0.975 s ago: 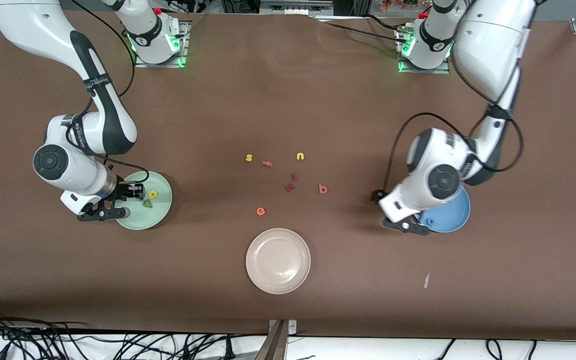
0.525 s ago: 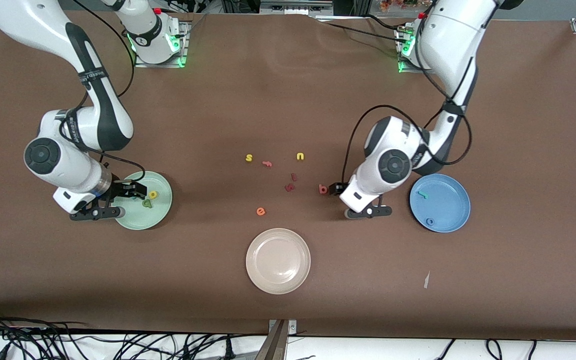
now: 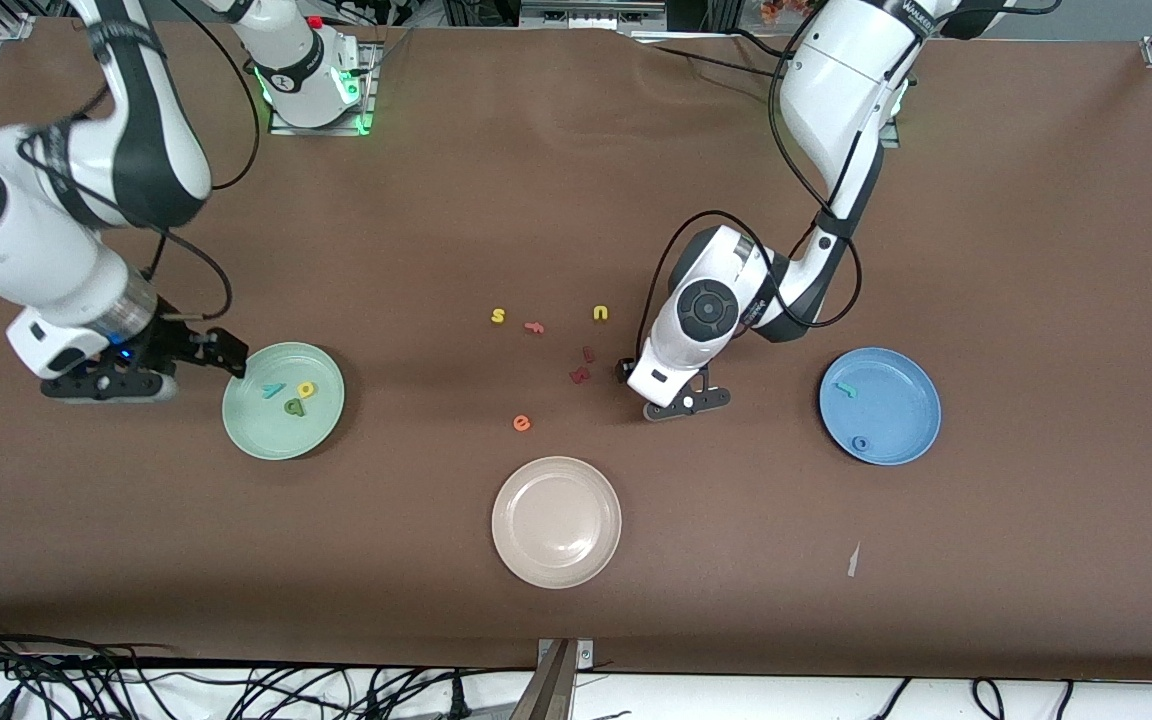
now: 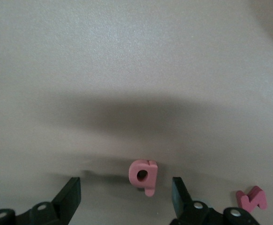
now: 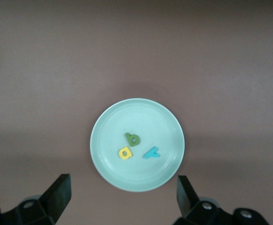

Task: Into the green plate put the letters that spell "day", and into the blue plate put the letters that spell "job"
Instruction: 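Return the right arm to rest while the left gripper reaches the pink q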

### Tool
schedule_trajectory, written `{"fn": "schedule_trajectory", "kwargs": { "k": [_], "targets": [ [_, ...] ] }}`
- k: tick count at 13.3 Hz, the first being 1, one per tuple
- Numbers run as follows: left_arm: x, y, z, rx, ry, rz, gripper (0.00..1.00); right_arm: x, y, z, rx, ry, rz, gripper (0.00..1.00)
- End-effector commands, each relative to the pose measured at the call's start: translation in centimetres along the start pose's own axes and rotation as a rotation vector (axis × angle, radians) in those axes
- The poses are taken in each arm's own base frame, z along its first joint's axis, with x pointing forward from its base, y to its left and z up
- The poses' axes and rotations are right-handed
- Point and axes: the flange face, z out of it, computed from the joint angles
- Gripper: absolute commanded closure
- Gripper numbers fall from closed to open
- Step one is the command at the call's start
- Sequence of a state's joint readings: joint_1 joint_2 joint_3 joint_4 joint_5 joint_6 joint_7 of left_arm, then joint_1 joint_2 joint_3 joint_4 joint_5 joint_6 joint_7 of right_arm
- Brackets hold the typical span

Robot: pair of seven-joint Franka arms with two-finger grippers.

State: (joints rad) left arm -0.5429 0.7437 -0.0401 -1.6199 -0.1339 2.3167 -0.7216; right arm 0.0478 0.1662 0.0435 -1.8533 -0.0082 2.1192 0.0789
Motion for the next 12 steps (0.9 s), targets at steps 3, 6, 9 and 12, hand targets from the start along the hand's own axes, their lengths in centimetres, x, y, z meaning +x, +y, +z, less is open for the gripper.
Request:
{"fn": "schedule_trajectory", "kwargs": {
  "k": [3, 6, 9, 12],
  "targets": [
    [-0.3, 0.9, 1.0, 0.022, 0.015, 0.003, 0.28, -3.8, -0.3, -11.1, 0.023, -0.011, 0.016, 0.00],
    [-1.2, 1.5, 1.8, 0.032, 0.010, -0.010, 0.28, -3.6, -0.4, -15.5, 0.032, -0.035, 0.010, 0.00],
    [-1.3, 1.5, 2.2, 0.063, 0.035, -0.003, 0.37, -3.0, 0.6, -15.8, 0.033, -0.024, 0.019, 0.00],
    [-1.1, 1.6, 2.9, 0.053, 0.064, -0.001, 0.55, -3.0, -0.5, -15.4, 0.022, -0.047, 0.006, 0.00]
  ]
}}
